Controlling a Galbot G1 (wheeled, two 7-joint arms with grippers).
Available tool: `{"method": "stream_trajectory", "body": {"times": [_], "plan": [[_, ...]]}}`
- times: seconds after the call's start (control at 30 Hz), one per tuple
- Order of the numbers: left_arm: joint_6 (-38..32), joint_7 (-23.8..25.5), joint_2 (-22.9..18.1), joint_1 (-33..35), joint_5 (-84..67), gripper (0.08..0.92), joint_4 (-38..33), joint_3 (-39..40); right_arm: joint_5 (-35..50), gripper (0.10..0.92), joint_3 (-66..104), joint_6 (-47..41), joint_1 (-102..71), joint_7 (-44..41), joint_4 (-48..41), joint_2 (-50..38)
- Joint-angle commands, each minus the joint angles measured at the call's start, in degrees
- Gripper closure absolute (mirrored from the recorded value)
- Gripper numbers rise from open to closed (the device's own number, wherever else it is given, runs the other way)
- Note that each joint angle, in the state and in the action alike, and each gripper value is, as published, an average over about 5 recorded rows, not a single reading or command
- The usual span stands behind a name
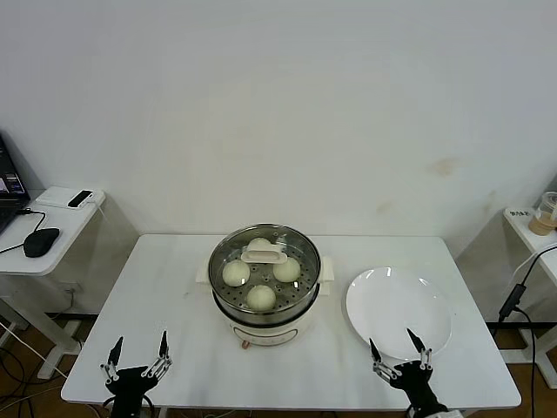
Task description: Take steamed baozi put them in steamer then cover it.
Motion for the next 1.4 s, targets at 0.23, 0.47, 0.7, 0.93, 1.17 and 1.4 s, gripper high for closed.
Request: {"method": "stream_trajectory", "body": {"times": [0.23,0.47,0.7,0.93,1.17,1.4], "plan": [[0.2,-0.1,-0.8,1.2,-0.6,0.177,0.3,-0.7,0.4,0.203,-1.4,0.4,-0.6,0.3,-0.3,-0.3],[-0.3,0.2,-0.7,1.1,0.5,0.177,0.8,-0.5,-0.7,0.203,-2.3,0.7,-0.6,0.2,-0.5,0.1],[0.0,0.9,-0.5,1.2,1.7,0.177,0.6,-0.4,-0.8,0.203,-2.5,0.8,-0.7,-0.1,-0.4,0.2],[0.0,1.3,-0.5,1.3,2.0,0.177,0.4,-0.1,-0.9,0.203,-2.6,0.9,-0.8,-0.3,-0.2,0.2],[0.2,1.9,-0.4,1.8,2.1,0.177,0.4,-0.2,-0.9,0.203,-2.6,0.8,-0.8,-0.3,-0.1,0.3],[0.7,2.9,-0.4,2.5,2.2,0.177,0.2,-0.2,-0.9,0.203,-2.5,0.7,-0.8,-0.1,0.2,0.3]]}}
